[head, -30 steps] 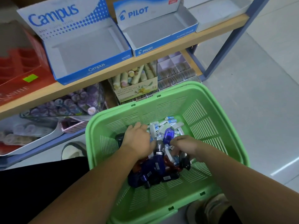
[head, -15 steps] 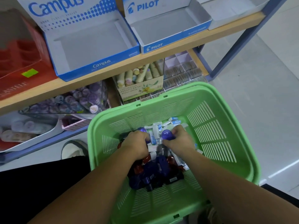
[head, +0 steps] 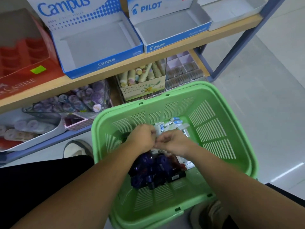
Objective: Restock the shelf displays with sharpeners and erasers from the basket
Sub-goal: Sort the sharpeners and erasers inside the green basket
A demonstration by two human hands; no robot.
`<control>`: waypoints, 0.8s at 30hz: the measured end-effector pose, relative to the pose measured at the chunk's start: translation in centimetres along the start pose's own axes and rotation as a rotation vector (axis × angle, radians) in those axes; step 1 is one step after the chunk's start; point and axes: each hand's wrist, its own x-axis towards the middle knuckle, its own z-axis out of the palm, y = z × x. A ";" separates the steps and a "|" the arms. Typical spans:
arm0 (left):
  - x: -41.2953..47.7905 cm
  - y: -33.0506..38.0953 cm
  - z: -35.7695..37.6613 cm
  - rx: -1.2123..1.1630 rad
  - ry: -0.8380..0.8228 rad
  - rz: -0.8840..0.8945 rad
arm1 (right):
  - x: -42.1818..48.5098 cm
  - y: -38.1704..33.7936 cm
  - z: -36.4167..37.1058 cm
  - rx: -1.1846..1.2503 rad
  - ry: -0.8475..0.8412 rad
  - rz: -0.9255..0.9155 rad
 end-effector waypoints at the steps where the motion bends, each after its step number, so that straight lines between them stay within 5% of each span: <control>1: 0.1 0.0 0.6 -0.006 0.009 0.046 | 0.1 0.4 -1.2 -0.068 0.127 0.017; 3: 0.6 -0.2 1.6 0.017 0.016 0.117 | 0.4 1.7 -3.4 -0.460 0.317 0.079; 5: 1.3 -0.4 2.4 0.085 -0.012 0.133 | 0.7 3.6 -4.5 -0.674 0.260 0.197; 8: 2.1 -0.2 3.4 0.295 -0.024 0.131 | 1.4 5.6 -4.5 -0.684 0.061 0.363; 12: 2.4 0.7 4.6 0.470 -0.056 0.098 | 1.5 5.7 -4.6 -0.642 0.101 0.385; 24: 1.8 -0.4 4.3 0.307 -0.031 0.171 | 0.2 6.0 -4.2 -0.637 0.084 0.403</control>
